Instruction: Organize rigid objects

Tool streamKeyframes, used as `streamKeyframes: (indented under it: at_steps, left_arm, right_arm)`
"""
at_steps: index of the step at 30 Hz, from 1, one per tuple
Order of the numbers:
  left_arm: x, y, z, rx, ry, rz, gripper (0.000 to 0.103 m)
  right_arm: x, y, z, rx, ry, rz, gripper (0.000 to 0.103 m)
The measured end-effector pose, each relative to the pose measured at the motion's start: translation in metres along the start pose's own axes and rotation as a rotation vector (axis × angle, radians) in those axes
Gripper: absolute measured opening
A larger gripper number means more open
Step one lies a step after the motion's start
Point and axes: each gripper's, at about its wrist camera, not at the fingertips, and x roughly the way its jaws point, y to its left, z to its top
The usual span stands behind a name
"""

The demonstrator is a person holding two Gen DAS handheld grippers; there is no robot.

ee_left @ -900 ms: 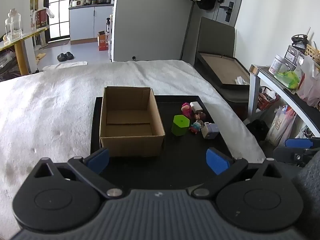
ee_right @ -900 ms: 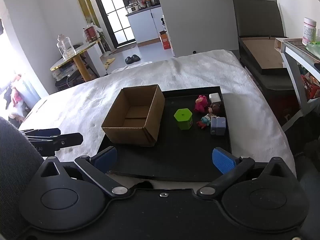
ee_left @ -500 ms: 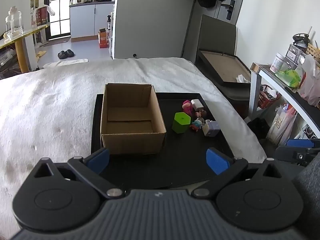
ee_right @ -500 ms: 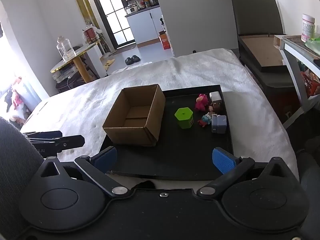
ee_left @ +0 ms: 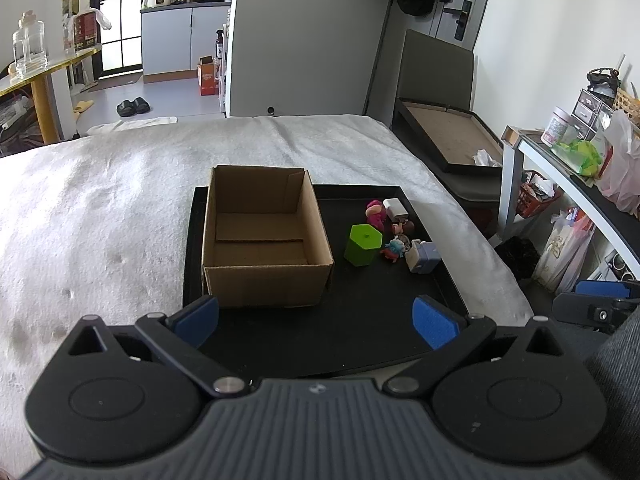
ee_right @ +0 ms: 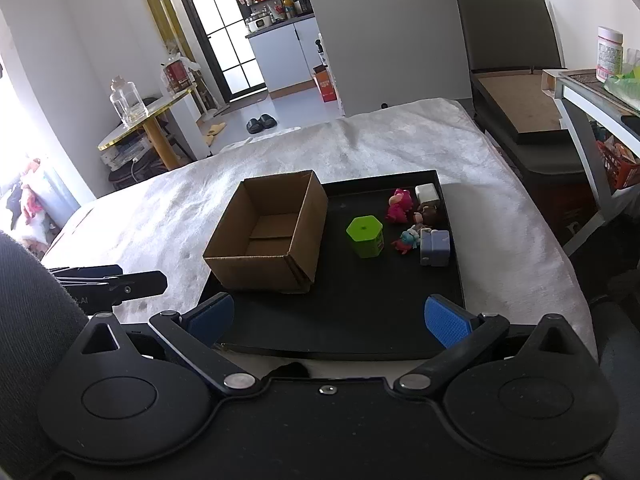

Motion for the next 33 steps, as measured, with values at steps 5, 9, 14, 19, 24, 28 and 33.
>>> streamKeyframes:
  at_steps: [5,9,14,19,24,28,33]
  left_arm:
    - [-0.0001,0.0000,0.0001,0.000,0.000,0.000,0.103]
    - [-0.0004,-0.0001,-0.0003,-0.002,-0.001,0.002,0.103]
    - [-0.0010,0.0002,-0.0005,-0.003,-0.001,0.002,0.103]
    - [-0.0010,0.0006,-0.0006,-0.003,-0.002,0.001,0.103]
    - [-0.0015,0.0006,-0.0004,-0.001,-0.003,0.004,0.103]
    - [-0.0034,0.0015,-0.0004,0.001,-0.004,0.013,0.103]
    - [-0.0059,0.0015,-0.0003,0.003,-0.007,0.021,0.102]
  right_arm:
    - [0.0004,-0.0004,0.0006,0.003,0.001,0.001,0.103]
    - [0.0004,0.0003,0.0005,-0.001,-0.001,-0.002,0.103]
    - [0.0004,0.0003,0.0006,0.001,-0.001,-0.001,0.103]
    - [0.0003,0.0001,0.0003,0.002,-0.002,0.000,0.103]
    - [0.0003,0.0011,0.0015,-0.002,-0.005,-0.003,0.103]
    - [0.0000,0.0027,0.0043,-0.009,-0.010,-0.004,0.103]
    - [-0.0011,0.0030,0.0041,-0.004,-0.012,0.000,0.103]
